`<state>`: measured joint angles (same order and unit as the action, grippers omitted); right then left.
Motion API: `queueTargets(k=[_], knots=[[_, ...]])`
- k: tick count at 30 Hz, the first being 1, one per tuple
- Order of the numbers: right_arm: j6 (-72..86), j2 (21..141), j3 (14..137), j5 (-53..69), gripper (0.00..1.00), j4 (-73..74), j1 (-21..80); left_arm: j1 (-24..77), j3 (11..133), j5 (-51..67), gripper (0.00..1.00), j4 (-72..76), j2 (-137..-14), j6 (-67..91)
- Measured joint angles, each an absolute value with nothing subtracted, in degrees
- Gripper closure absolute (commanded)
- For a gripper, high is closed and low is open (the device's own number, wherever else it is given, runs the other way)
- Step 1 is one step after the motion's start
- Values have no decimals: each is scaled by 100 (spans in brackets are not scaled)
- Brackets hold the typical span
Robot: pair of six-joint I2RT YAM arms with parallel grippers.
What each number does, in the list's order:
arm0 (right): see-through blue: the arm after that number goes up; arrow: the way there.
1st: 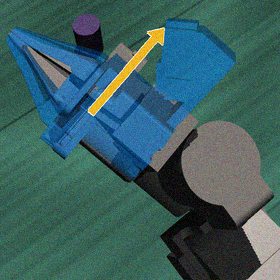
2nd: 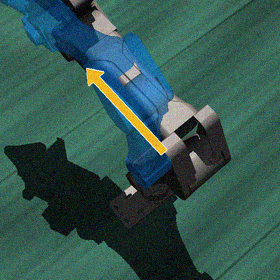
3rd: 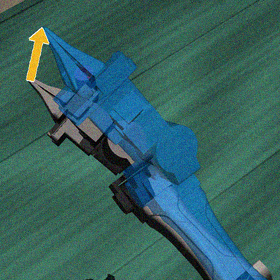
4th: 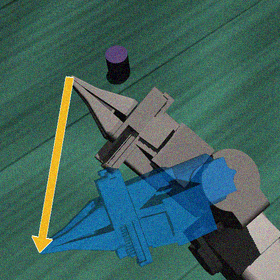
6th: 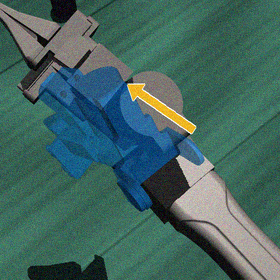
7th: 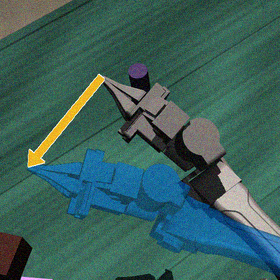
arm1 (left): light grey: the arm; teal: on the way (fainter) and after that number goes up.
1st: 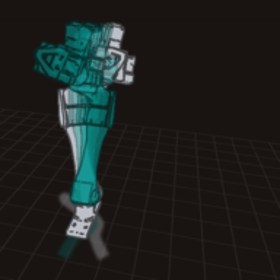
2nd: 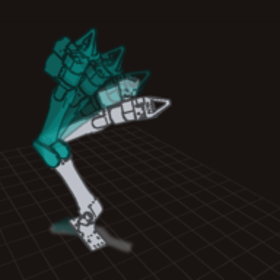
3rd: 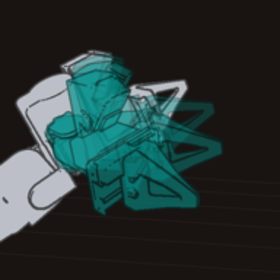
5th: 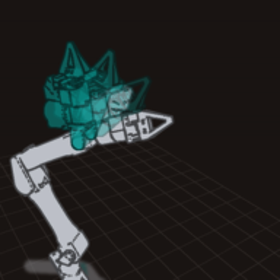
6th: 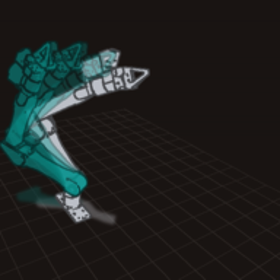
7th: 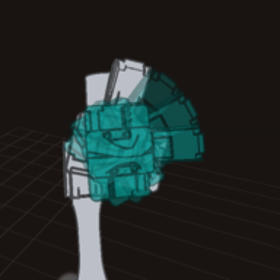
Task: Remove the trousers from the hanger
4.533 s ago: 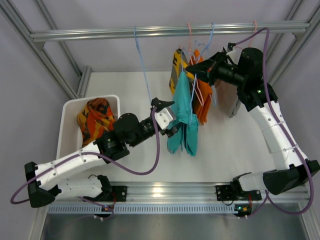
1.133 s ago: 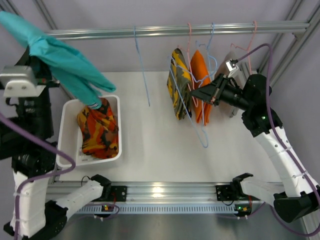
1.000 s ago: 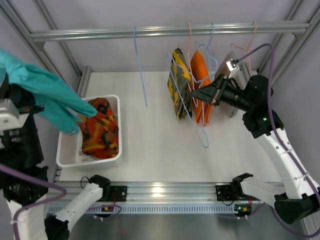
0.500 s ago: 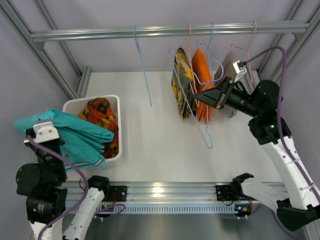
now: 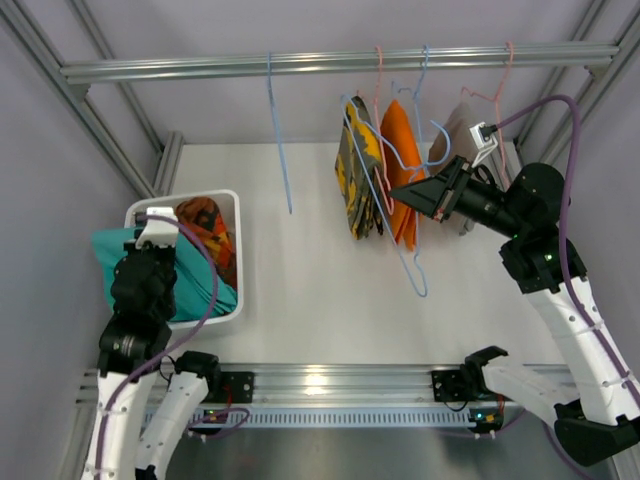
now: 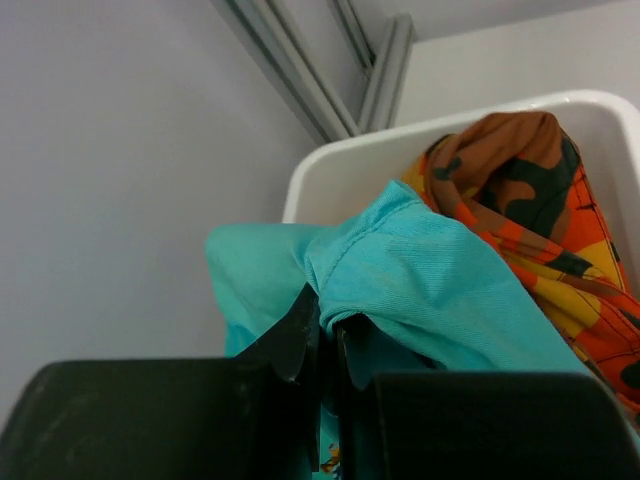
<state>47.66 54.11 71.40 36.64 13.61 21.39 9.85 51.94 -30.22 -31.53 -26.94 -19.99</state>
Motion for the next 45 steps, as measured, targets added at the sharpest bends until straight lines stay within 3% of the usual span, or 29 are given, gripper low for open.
queueTargets(k=[7,13,17,18,24,34,38,45], knots=[[4613,5411,7142,3647,100,1490,2139,985,4801,-2482,99,-2810,-4272,-1597],[4364,5457,7397,3607,100,1962,2139,985,4663,-2003,81,-2687,-5013,-1127],[4224,5570,7701,3607,100,2255,2147,982,4748,-1691,37,-2840,-5343,-777],[4195,5601,7749,3601,100,2311,2156,972,4814,-1584,3,-2943,-5391,-679],[4174,5837,8075,3426,100,2810,2261,967,5861,-655,1,-3900,-5089,-69],[4781,6346,8187,2967,100,2797,2877,969,9205,2036,3,-4270,-4893,204],[4866,6672,8418,2709,100,2729,3387,969,9524,2882,3,-4272,-5256,349],[4873,7592,9515,1831,100,2851,3671,1081,9767,3382,5,-4276,-6571,558]])
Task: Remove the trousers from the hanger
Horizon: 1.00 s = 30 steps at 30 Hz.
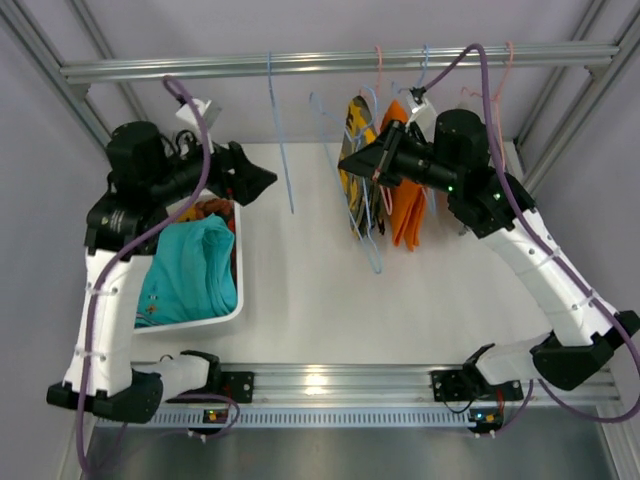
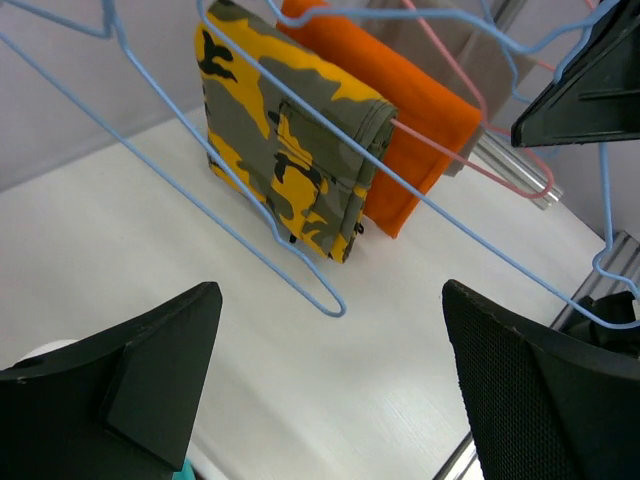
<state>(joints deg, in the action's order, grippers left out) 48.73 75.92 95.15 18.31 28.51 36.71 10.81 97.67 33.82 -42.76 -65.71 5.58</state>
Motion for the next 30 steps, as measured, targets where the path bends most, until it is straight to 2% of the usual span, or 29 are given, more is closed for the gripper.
queueTargets(k=[8,18,23,27,30], knots=[[5127,8344,10335,873,100,3203,3697,2751,10114,2842,8,-4307,-7535,519],[5282,8855,10691,397,100,3271,3918,3758,10147,2585,19,-3756,-7719,917],[5317,8868,10781,239,100,3269,4032,3806,10147,2335,24,-3597,-8025,1125],[5317,8868,10855,156,100,3271,4077,3865,10147,2067,35,-3597,-8285,1262],[5315,8871,10875,38,100,3282,4088,3896,10147,1885,51,-3597,-8364,1347]])
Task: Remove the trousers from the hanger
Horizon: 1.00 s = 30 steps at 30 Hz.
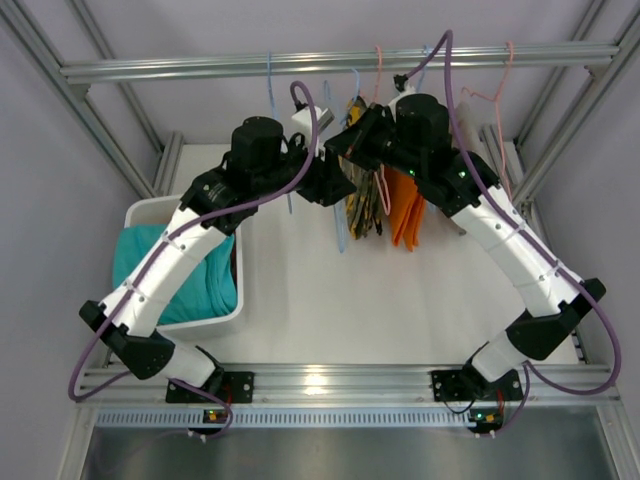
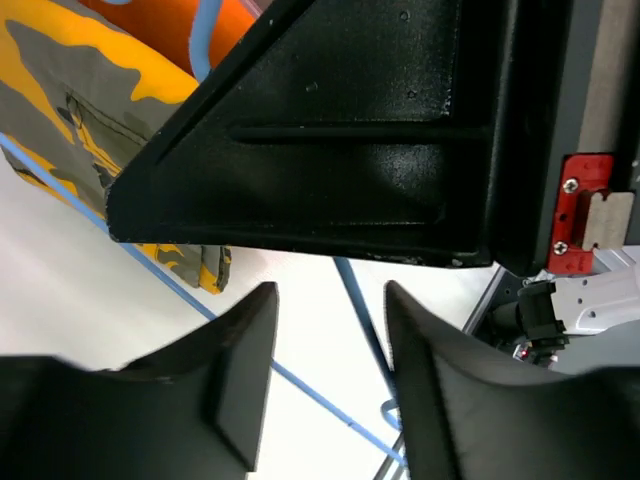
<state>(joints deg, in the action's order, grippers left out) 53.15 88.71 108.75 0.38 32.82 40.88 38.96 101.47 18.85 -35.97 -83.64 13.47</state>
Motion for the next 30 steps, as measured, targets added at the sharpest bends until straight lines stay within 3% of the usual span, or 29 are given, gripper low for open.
queueTargets(k=[5,7,8,9,11,12,14,22,30], knots=[[5312,8871,10877,-84,100,3282,4088,3909,10147,1741,100,-3590,-8353,1466],[5293,8866,10877,-97,91,3260,4088,3900,10145,1649,100,-3616,-8337,1553],[5280,8864,10877,-86,83,3229,4088,3889,10145,1656,100,-3607,-8329,1586],[5258,8864,10877,-78,64,3225,4091,3872,10145,1643,100,-3601,-8318,1638],[5256,8864,10866,-67,38,3216,4091,3872,10143,1671,100,-3601,-8270,1793],[5212,8860,10847,-58,14,3210,4091,3863,10143,1686,100,-3597,-8243,1861],[5146,8844,10787,3,1,3183,4091,3820,10141,1732,100,-3575,-8173,2027],[4915,8403,10112,189,1,3076,4060,3638,10079,1997,100,-3343,-8073,2519],[4392,7072,9065,333,1,2475,4045,3037,10189,2355,100,-3138,-8381,3057]])
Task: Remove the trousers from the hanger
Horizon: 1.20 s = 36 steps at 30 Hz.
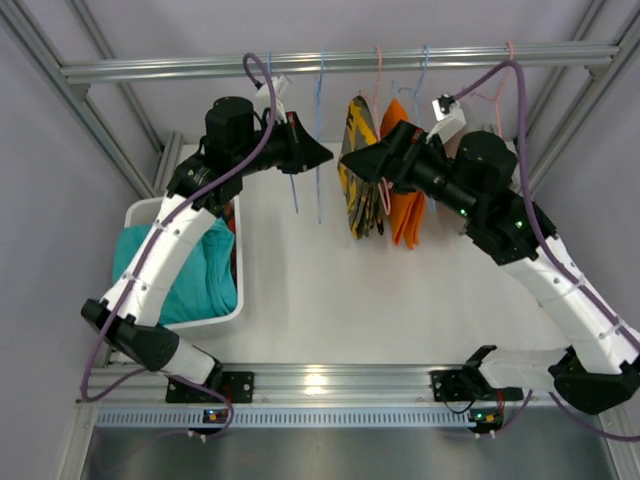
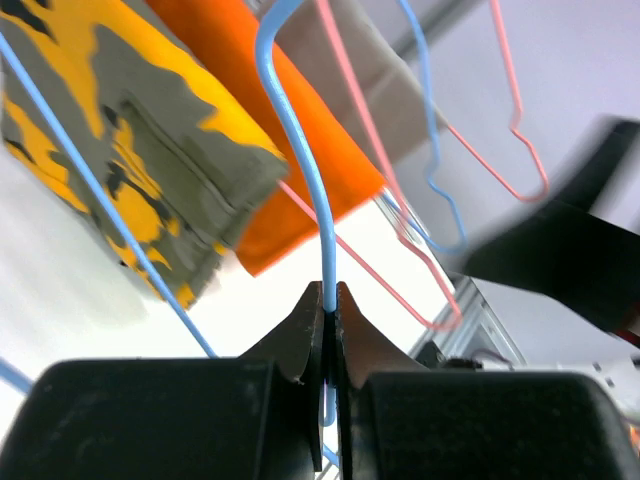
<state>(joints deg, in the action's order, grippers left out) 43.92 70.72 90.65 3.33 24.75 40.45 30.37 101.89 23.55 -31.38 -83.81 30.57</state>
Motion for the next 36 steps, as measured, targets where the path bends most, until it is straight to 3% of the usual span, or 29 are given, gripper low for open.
queueTargets(k=[16,19,20,25,26,28,36], knots=[[3046,5815,8772,110,1,2104,4034,2617,10790,2506,98,-3035,-9529,3203],[2956,5743,8761,-1,1,2115,4023,2556,10783,2517,82,-3002,-9550,3299],[2943,5723,8761,-32,0,2115,4016,2554,10779,2532,70,-2989,-9550,3295],[2801,5586,8659,-193,1,2147,3979,2567,10774,2567,33,-2930,-9535,3201],[2766,5566,8641,-224,1,2145,3962,2569,10770,2563,18,-2921,-9513,3162],[2711,5522,8606,-281,1,2152,3933,2571,10759,2536,2,-2915,-9454,3087],[2447,5234,8477,-451,1,2209,3614,2650,10473,2257,1,-3039,-8532,2359]])
